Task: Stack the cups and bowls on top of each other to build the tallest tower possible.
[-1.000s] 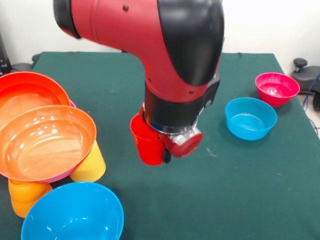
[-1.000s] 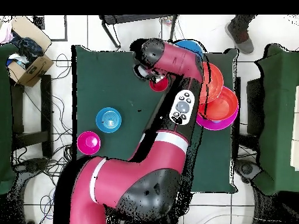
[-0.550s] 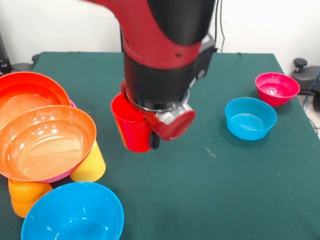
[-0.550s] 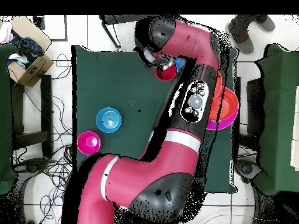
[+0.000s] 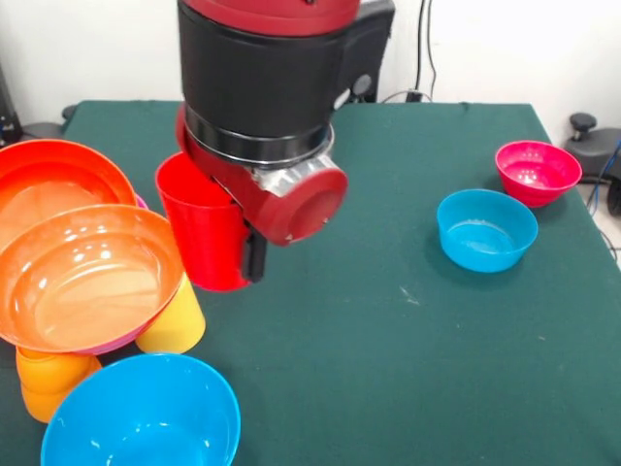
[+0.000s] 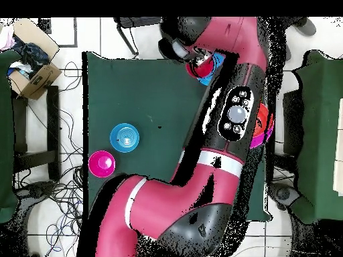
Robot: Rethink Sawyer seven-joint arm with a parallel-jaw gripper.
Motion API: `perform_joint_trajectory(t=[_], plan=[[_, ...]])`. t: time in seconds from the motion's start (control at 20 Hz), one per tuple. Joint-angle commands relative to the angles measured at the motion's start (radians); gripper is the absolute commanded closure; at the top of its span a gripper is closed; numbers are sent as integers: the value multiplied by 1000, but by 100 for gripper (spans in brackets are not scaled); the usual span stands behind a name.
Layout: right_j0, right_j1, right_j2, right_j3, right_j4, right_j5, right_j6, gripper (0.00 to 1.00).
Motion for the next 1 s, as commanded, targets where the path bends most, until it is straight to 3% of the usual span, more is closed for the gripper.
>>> perform_joint_trajectory(t=[0.05,0.5,1.0], plan=[[-33,-11,55,40,-92,69,-254,100],[-80,-70,108,175,-157,-23,-408,100],[-98,-90,175,256,-191,-135,-455,100]])
